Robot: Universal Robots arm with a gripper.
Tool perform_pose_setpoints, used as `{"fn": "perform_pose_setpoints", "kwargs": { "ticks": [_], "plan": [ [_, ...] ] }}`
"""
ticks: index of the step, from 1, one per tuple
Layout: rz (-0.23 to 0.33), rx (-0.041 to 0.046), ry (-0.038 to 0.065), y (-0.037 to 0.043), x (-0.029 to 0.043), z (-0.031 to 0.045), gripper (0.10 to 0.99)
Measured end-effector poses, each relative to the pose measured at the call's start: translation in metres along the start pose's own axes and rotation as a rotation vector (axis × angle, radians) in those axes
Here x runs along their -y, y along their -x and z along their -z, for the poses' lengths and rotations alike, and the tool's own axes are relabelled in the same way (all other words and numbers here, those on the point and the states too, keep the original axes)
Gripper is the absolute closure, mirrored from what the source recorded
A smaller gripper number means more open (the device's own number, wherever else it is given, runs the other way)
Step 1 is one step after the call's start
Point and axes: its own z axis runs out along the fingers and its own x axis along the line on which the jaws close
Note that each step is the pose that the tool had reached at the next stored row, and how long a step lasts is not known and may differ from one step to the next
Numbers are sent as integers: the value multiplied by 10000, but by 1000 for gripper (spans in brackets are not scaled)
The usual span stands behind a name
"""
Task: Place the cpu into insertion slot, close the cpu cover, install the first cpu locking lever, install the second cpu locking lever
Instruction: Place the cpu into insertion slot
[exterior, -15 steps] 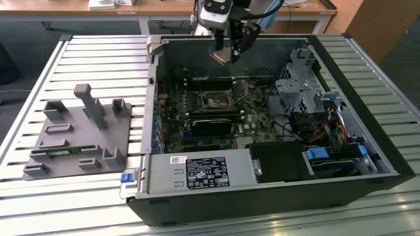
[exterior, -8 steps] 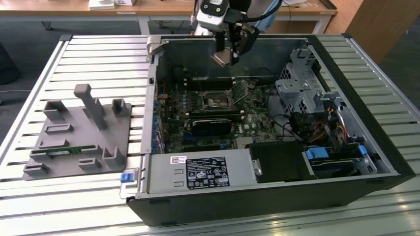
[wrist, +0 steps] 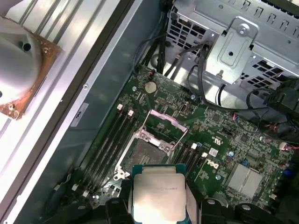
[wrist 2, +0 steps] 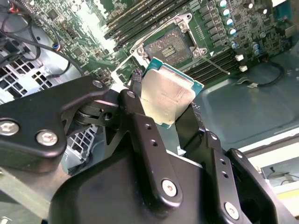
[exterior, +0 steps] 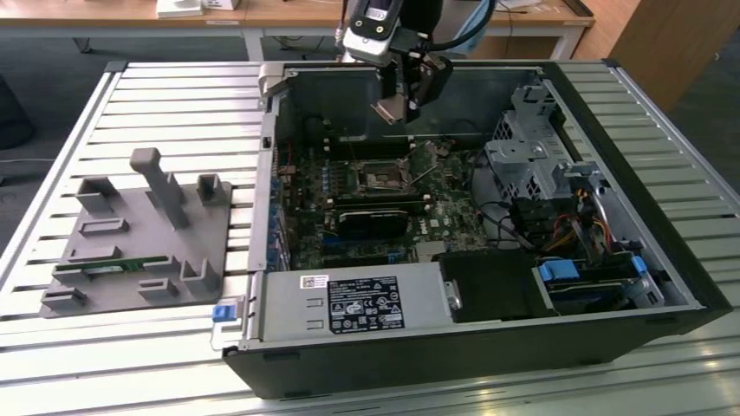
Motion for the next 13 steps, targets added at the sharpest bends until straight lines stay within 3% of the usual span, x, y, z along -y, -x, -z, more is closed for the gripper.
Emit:
{"fn": "perform_pose_setpoints", "kwargs": {
  "ticks": [13],
  "plan": [
    [-1431, 131, 25, 1, 3, -20, 549]
  ]
}}
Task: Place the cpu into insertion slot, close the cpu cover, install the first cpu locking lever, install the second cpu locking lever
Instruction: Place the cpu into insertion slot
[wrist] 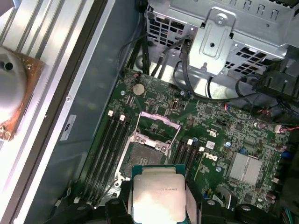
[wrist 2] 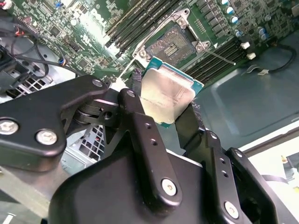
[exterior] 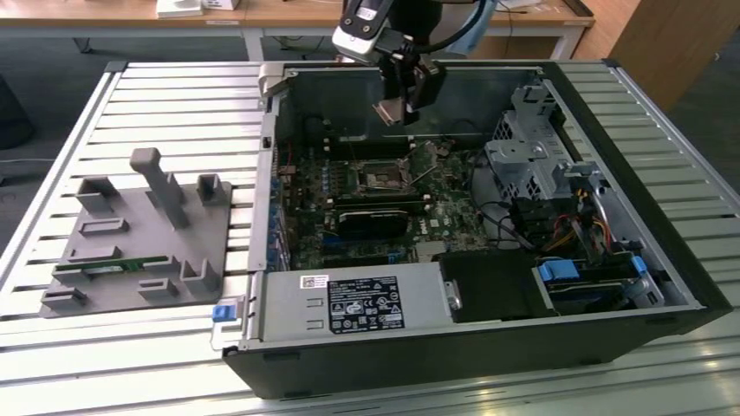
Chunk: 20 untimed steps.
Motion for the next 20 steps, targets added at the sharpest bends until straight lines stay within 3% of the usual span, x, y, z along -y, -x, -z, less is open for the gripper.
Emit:
{"fn": "perform_pose_setpoints", "kwargs": {
  "ticks": [20],
  "plan": [
    [-1141, 104, 20, 0, 1, -11, 549]
  ]
}}
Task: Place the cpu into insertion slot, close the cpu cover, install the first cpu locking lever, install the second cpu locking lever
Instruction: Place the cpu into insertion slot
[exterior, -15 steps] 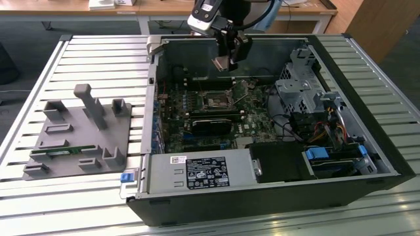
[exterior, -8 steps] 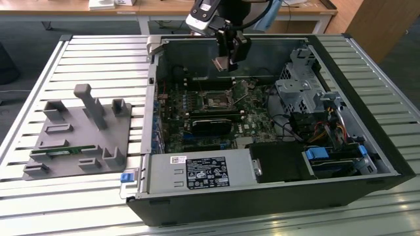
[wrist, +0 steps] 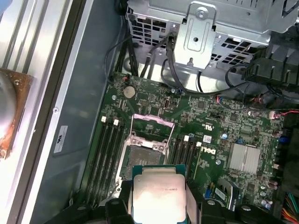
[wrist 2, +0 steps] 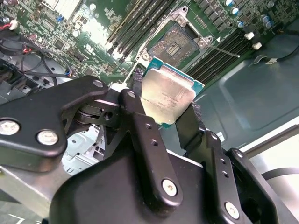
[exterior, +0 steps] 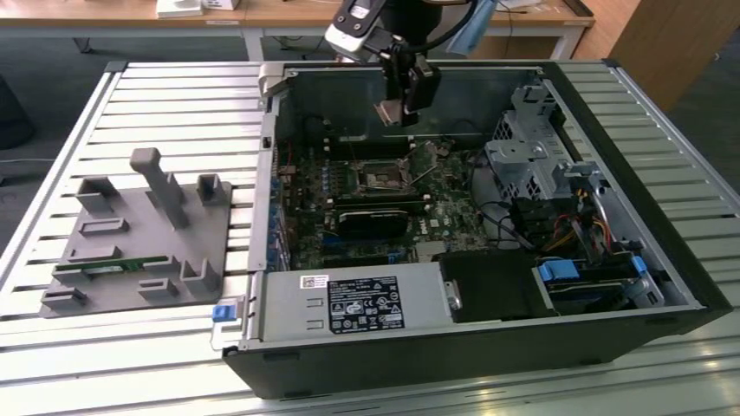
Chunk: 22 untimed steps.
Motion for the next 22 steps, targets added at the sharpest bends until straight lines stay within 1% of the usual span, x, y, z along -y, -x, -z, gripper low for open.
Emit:
{"fn": "perform_pose_setpoints", "kwargs": {
  "ticks": [7, 14, 16, 20, 22],
  "plan": [
    [-364, 33, 7, 0, 0, -3, 549],
    [-1078, 98, 18, -4, 2, -17, 549],
    [-1130, 104, 18, -4, 5, -31, 549],
    [-1132, 101, 21, -4, 10, -82, 549],
    [-1133, 101, 19, -4, 11, -94, 549]
  ]
}}
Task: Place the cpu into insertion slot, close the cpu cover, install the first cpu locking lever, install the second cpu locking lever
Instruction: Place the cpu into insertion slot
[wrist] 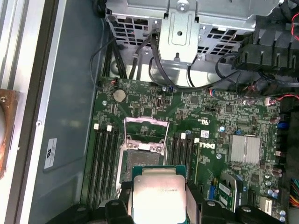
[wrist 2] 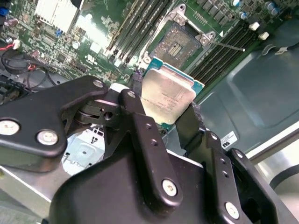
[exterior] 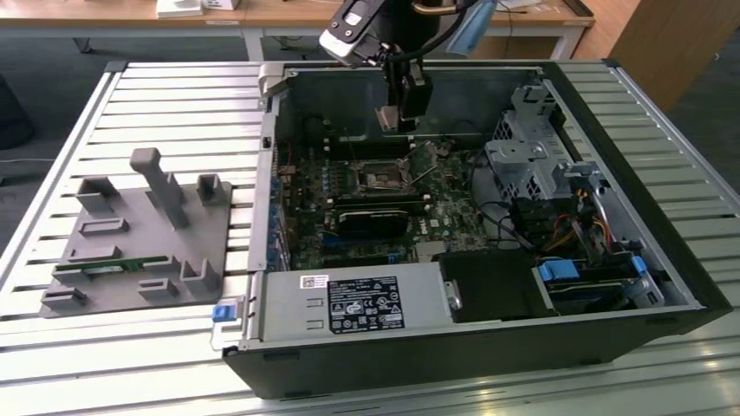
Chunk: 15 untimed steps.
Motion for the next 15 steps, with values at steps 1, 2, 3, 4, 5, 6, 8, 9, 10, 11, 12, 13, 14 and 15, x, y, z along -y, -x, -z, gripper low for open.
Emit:
{"fn": "perform_pose_setpoints", "kwargs": {
  "ticks": [1, 2, 3, 4, 5, 6, 8, 9, 10, 11, 12, 13, 14, 15],
  "plan": [
    [0, 0, 0, 0, 1, -5, 549],
    [0, 0, 0, 0, 1, -10, 549],
    [0, 0, 0, 0, 1, -14, 549],
    [0, 0, 0, 1, 2, -18, 549],
    [0, -1, 3, 1, 2, -24, 549],
    [0, -1, 6, 1, 3, -31, 549],
    [0, 2, 6, 1, 4, -43, 549],
    [1, 3, 7, 1, 4, -48, 549],
    [1, 5, 6, 1, 5, -52, 549],
    [1, 5, 6, 1, 5, -57, 549],
    [1, 5, 6, 1, 6, -62, 549],
    [1, 4, 6, 1, 6, -68, 549],
    [0, 4, 7, 2, 7, -75, 549],
    [1, 4, 6, 2, 7, -81, 549]
  ]
}}
